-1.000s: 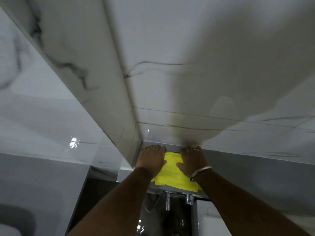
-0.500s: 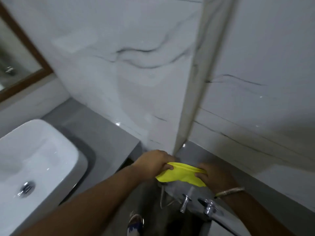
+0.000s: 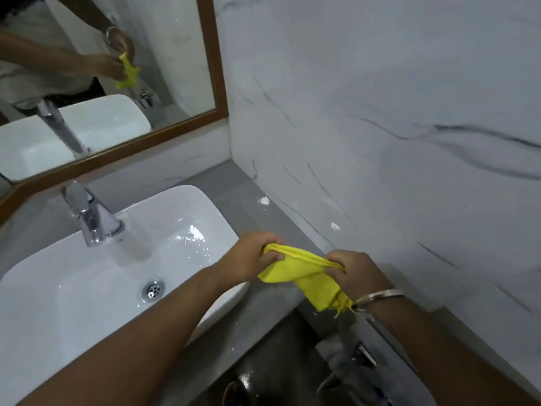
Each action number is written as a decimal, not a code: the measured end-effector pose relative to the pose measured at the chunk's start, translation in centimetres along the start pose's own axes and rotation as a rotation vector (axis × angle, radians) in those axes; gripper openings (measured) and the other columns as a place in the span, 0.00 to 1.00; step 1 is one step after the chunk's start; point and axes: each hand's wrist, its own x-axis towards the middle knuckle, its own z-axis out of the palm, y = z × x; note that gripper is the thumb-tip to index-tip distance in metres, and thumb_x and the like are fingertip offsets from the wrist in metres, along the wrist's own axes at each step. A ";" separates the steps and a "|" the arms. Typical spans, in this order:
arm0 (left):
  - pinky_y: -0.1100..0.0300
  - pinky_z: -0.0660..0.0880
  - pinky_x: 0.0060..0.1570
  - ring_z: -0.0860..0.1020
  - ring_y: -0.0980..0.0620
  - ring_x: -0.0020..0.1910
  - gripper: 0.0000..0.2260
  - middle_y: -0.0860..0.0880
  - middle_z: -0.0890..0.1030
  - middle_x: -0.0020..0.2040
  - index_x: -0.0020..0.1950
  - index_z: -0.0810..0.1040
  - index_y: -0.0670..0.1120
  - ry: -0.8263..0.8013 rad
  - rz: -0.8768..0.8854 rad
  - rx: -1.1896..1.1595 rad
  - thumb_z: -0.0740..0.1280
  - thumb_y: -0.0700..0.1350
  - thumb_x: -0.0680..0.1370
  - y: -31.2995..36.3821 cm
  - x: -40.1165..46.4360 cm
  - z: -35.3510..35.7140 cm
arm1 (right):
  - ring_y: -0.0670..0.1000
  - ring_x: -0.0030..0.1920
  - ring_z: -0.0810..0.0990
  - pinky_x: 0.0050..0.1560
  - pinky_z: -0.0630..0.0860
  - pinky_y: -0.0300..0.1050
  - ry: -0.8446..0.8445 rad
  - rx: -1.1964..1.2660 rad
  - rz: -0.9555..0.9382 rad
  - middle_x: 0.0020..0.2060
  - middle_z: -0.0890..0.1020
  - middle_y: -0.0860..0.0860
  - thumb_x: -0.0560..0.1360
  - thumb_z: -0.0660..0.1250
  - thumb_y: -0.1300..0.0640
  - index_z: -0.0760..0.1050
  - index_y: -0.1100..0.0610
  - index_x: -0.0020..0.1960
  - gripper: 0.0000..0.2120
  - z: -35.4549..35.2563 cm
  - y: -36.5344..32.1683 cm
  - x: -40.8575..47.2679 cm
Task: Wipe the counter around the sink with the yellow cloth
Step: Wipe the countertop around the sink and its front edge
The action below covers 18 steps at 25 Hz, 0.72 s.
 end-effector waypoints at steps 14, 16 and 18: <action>0.58 0.67 0.59 0.74 0.45 0.63 0.16 0.44 0.78 0.64 0.66 0.77 0.44 -0.222 -0.150 0.155 0.68 0.39 0.77 -10.5 13.1 -2.5 | 0.60 0.51 0.79 0.40 0.61 0.40 -0.135 -0.004 0.222 0.51 0.83 0.62 0.74 0.68 0.55 0.78 0.63 0.55 0.13 6.5 3.6 16.4; 0.57 0.66 0.62 0.73 0.45 0.65 0.17 0.45 0.77 0.66 0.68 0.75 0.47 -0.102 -0.165 0.203 0.65 0.40 0.79 -11.3 12.5 -3.0 | 0.60 0.59 0.76 0.46 0.67 0.42 -0.084 -0.083 0.226 0.60 0.79 0.62 0.74 0.67 0.58 0.73 0.61 0.64 0.19 7.5 4.1 17.6; 0.53 0.64 0.68 0.71 0.45 0.68 0.19 0.46 0.75 0.69 0.70 0.73 0.48 0.086 -0.137 0.327 0.65 0.43 0.79 -12.8 10.7 -4.4 | 0.60 0.70 0.66 0.64 0.68 0.51 -0.058 -0.265 0.155 0.72 0.66 0.60 0.73 0.67 0.57 0.58 0.56 0.74 0.33 9.2 4.4 17.6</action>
